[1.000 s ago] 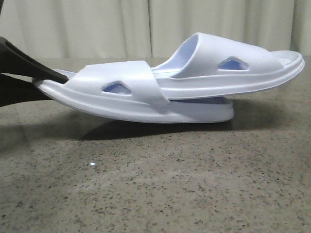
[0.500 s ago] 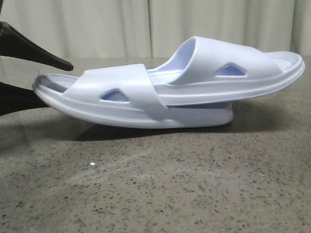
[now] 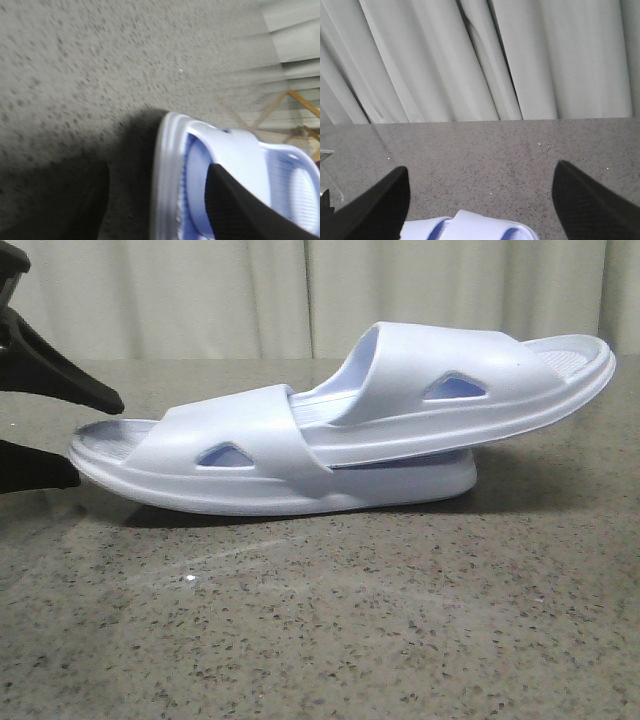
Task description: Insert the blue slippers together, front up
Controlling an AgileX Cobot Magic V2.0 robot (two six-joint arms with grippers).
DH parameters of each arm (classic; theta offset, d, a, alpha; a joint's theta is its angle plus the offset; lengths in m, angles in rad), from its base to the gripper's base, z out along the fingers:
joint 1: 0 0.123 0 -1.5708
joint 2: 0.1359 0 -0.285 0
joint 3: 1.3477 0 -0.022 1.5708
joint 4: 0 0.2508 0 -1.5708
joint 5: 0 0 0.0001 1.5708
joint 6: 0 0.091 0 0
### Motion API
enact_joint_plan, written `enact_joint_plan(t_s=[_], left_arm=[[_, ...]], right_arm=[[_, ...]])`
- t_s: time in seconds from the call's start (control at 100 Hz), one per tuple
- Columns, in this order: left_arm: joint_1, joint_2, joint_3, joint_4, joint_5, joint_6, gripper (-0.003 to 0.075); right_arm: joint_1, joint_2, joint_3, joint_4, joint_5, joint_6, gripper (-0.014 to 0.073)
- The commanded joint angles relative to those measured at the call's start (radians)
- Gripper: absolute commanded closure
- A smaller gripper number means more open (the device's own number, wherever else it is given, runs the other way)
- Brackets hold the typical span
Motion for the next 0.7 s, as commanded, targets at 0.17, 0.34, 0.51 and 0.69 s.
enact_joint_plan(t_s=[0.17, 0.34, 0.51, 0.69], left_arm=[[-0.005, -0.07, -0.03, -0.072, -0.083, 0.197, 0.0347], [-0.005, -0.159, -0.033, -0.087, -0.135, 0.307, 0.0347], [-0.005, -0.305, -0.033, -0.087, -0.208, 0.401, 0.0347], [-0.005, -0.501, -0.033, -0.066, -0.301, 0.504, 0.0347]], right_arm=[[0.0, 0.0, -0.032, 0.012, -0.05, -0.014, 0.0078], [0.0, 0.0, -0.032, -0.035, -0.05, -0.014, 0.0078], [0.0, 0.0, -0.03, -0.129, -0.063, -0.014, 0.0078], [-0.002, 0.0, 0.023, -0.214, -0.122, -0.014, 0.0078]])
